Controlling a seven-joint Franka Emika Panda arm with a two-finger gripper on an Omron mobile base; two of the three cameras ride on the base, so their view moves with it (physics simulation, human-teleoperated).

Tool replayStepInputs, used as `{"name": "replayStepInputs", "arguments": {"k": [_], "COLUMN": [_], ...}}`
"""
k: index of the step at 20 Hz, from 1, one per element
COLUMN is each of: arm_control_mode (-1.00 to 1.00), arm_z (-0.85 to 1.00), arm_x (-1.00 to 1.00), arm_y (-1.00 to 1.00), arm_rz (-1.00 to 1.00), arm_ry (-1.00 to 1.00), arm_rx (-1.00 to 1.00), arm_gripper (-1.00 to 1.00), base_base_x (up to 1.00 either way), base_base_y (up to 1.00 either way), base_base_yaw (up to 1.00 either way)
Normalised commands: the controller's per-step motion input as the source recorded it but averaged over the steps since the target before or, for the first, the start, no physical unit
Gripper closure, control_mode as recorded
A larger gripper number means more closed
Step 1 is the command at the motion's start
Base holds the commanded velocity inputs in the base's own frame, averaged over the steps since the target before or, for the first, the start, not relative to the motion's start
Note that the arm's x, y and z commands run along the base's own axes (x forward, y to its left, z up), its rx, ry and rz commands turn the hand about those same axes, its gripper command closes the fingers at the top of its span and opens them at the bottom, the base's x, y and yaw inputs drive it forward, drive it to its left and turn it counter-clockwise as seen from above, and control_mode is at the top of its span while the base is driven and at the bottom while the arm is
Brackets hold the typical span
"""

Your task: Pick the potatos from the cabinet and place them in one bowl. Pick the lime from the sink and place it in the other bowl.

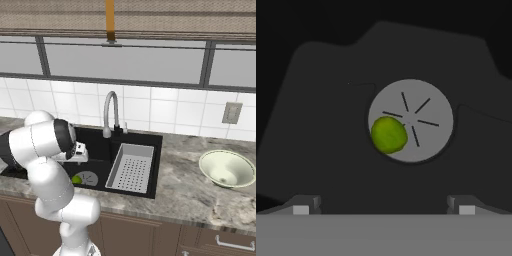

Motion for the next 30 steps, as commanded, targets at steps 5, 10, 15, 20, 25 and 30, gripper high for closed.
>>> {"name": "replayStepInputs", "arguments": {"k": [5,10,15,20,25,30], "arm_control_mode": [-1.00,-1.00,-1.00,-1.00,-1.00,-1.00], "arm_z": [-0.25,-0.15,-0.19,-0.30,-0.33,-0.31], "arm_x": [0.10,0.27,0.25,0.08,0.00,0.00], "arm_y": [0.00,0.00,0.00,0.00,0.00,0.01], "arm_rz": [0.01,0.00,0.00,0.00,0.00,0.00], "arm_ry": [0.00,0.00,0.00,0.00,0.00,0.00], "arm_rx": [0.00,0.00,0.00,0.00,0.00,0.00], "arm_gripper": [-1.00,-1.00,-1.00,-1.00,-1.00,-1.00], "base_base_x": [0.00,0.00,0.00,0.00,0.00,0.00], "base_base_y": [0.00,0.00,0.00,0.00,0.00,0.00], "base_base_yaw": [0.00,0.00,0.00,0.00,0.00,0.00]}}
